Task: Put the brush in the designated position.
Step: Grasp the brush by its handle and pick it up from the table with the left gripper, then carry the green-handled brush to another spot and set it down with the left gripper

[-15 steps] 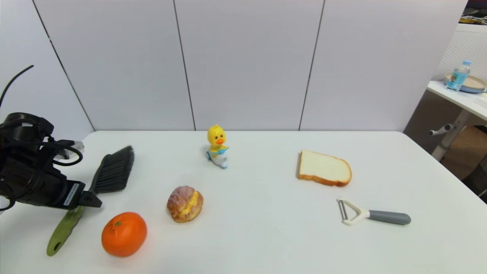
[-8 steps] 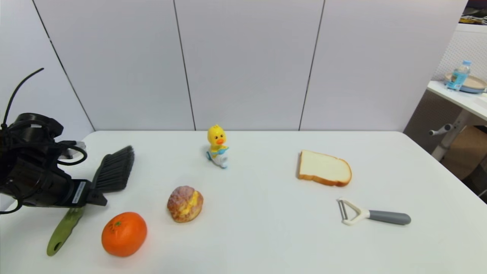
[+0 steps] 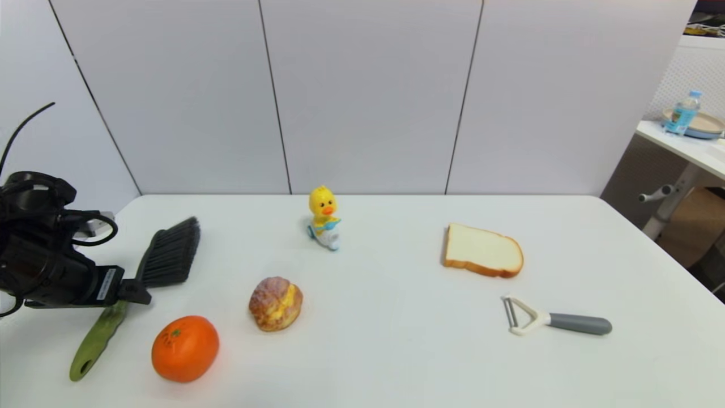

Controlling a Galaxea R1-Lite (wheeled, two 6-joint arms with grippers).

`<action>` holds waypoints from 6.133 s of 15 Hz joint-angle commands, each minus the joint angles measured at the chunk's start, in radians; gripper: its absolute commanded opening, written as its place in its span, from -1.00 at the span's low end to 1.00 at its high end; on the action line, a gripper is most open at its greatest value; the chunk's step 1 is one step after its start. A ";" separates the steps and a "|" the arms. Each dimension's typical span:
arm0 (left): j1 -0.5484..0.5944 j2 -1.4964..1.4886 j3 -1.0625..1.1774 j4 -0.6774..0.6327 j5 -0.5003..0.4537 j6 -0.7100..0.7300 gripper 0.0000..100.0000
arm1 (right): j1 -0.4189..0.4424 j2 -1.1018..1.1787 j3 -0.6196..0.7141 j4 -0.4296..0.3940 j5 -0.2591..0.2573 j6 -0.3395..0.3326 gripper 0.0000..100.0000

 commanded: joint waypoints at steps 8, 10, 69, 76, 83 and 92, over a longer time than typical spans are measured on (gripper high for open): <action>0.016 0.045 0.002 0.009 -0.003 0.078 1.00 | 0.000 0.001 0.002 0.000 0.001 0.000 1.00; 0.018 0.045 0.005 0.011 -0.001 0.079 1.00 | 0.000 0.001 0.002 0.000 0.001 0.000 1.00; -0.389 -0.320 -0.767 0.436 -0.023 0.022 -1.00 | 0.000 0.001 0.002 0.000 0.001 0.000 1.00; -0.803 -0.304 -0.561 0.261 0.183 -0.080 -1.00 | 0.002 0.001 0.002 0.000 0.001 0.000 1.00; -0.992 -0.137 -0.546 0.264 0.373 -0.357 -1.00 | 0.000 0.001 0.002 0.000 0.001 0.000 1.00; -1.243 0.036 -0.537 0.480 0.479 -0.964 -1.00 | 0.000 0.001 0.002 0.000 0.001 0.000 1.00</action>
